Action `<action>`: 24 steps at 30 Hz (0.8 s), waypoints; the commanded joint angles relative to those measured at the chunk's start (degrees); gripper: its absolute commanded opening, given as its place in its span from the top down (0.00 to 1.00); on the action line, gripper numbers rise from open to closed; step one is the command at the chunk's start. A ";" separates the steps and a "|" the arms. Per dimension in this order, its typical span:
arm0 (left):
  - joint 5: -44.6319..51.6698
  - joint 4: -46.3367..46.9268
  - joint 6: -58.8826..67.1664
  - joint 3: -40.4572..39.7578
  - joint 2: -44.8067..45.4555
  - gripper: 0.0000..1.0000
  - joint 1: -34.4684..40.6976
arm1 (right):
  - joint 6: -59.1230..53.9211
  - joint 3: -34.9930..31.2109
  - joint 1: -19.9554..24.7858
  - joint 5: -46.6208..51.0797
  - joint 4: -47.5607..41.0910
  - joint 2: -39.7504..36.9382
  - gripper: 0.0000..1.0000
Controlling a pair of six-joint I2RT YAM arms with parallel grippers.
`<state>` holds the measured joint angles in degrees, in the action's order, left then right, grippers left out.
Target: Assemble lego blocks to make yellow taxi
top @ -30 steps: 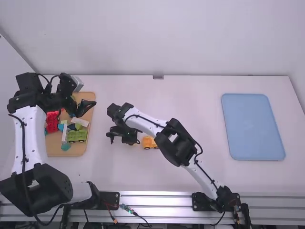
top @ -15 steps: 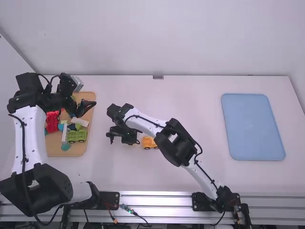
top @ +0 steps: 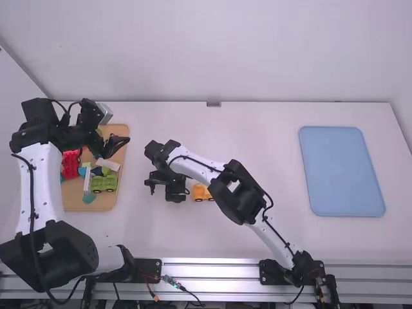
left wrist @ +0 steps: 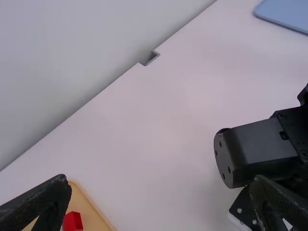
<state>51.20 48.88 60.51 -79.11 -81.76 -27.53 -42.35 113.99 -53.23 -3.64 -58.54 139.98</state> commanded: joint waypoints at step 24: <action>13.12 -1.01 8.61 4.61 -0.07 0.01 2.95 | -12.22 -18.93 26.60 -26.82 6.25 -33.94 0.01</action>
<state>61.36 46.96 62.33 -76.79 -81.76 -26.24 -55.72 100.53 -27.51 -25.82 -54.70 109.86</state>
